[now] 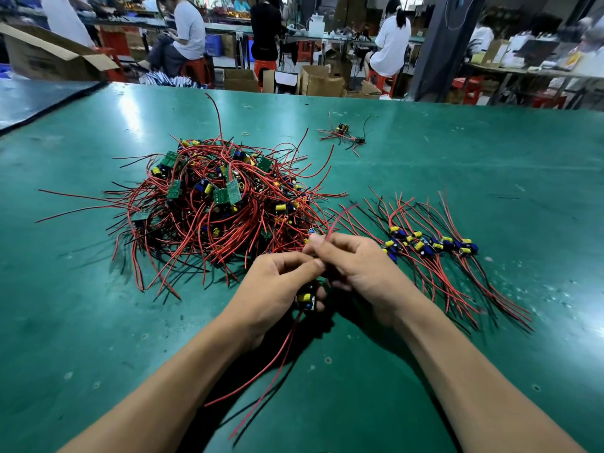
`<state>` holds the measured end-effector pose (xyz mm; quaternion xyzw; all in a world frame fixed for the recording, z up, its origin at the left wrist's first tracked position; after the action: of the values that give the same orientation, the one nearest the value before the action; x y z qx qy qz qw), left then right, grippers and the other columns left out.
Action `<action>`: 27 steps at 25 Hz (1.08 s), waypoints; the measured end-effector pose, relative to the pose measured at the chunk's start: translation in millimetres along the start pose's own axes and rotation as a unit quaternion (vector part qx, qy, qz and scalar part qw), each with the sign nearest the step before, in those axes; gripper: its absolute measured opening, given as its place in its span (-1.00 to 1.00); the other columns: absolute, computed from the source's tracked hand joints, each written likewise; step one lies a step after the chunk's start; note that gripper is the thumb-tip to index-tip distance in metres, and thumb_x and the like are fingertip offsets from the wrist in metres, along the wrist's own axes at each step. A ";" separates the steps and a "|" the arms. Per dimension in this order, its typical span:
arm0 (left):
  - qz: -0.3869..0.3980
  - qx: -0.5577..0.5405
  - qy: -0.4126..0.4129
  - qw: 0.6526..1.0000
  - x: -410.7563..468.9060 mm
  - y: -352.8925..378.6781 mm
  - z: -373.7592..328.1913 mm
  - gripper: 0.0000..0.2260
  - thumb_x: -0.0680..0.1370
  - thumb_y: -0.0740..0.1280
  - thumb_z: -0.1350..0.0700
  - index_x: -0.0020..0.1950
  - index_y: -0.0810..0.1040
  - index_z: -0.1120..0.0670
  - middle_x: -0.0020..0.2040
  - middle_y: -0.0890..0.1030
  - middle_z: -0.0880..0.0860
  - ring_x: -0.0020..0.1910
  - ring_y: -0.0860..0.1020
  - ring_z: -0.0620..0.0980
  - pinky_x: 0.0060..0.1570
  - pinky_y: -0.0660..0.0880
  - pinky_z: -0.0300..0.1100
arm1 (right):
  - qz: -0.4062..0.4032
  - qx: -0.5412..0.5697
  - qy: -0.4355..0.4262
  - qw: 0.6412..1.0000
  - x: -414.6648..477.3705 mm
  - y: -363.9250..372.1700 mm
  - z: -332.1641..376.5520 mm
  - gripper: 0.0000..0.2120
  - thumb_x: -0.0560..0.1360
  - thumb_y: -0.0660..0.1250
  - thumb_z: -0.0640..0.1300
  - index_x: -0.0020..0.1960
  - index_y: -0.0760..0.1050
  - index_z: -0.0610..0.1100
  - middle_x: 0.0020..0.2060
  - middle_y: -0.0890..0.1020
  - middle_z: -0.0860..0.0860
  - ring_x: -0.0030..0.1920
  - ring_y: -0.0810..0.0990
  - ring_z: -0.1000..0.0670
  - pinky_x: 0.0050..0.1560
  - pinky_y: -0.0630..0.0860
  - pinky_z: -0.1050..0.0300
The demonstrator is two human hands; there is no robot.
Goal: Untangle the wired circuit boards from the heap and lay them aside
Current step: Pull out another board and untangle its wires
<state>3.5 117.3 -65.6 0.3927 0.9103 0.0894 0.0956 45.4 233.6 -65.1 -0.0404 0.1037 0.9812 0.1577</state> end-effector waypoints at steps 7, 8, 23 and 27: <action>0.007 0.020 -0.006 1.000 -1.7 -0.1 -0.3 -0.85 0.54 0.37 0.21 -0.17 0.66 0.25 -0.42 0.56 0.16 -0.51 0.51 0.00 -0.48 0.48 -0.27 | -0.031 -0.047 -0.020 0.998 -2.9 -5.8 2.2 -0.72 0.50 0.49 -0.01 -0.12 0.64 -0.25 -0.37 0.59 -0.20 -0.48 0.58 -0.11 -0.39 0.58 0.05; 0.009 0.028 -0.003 1.000 -1.7 0.4 -0.6 -0.85 0.54 0.37 0.21 -0.17 0.65 0.27 -0.42 0.55 0.16 -0.51 0.51 0.01 -0.47 0.49 -0.27 | -0.058 -0.095 -0.044 0.993 -1.4 -10.4 4.2 -0.69 0.51 0.48 0.02 -0.13 0.64 -0.25 -0.39 0.57 -0.19 -0.45 0.55 -0.09 -0.36 0.52 0.05; 0.055 0.119 0.042 0.990 -5.4 9.4 -3.6 -0.83 0.57 0.35 0.20 -0.17 0.65 0.24 -0.44 0.56 0.10 -0.47 0.51 0.00 -0.42 0.45 -0.27 | -0.203 0.164 0.001 0.965 7.7 -36.7 6.4 -0.60 0.63 0.29 -0.02 -0.34 0.39 -0.13 -0.59 0.24 0.08 -0.68 0.14 0.15 -0.65 0.08 0.33; 0.046 0.117 0.039 0.991 -4.8 8.2 -3.0 -0.84 0.57 0.35 0.18 -0.14 0.65 0.23 -0.45 0.56 0.09 -0.49 0.50 0.00 -0.43 0.43 -0.26 | -0.177 0.221 0.038 0.958 5.8 -33.3 5.2 -0.63 0.63 0.28 -0.04 -0.32 0.37 -0.12 -0.59 0.25 0.09 -0.68 0.13 0.17 -0.69 0.09 0.31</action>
<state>11.7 119.1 -60.2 0.4391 0.8984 0.0016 0.0091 50.2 267.4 -67.0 -0.0595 0.3155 0.8879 0.3295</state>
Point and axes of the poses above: each hand's wrist, its own x-axis towards the middle knuckle, its own y-axis out of the palm, z = x × y, the point moved 6 cm from there along x, towards the middle knuckle
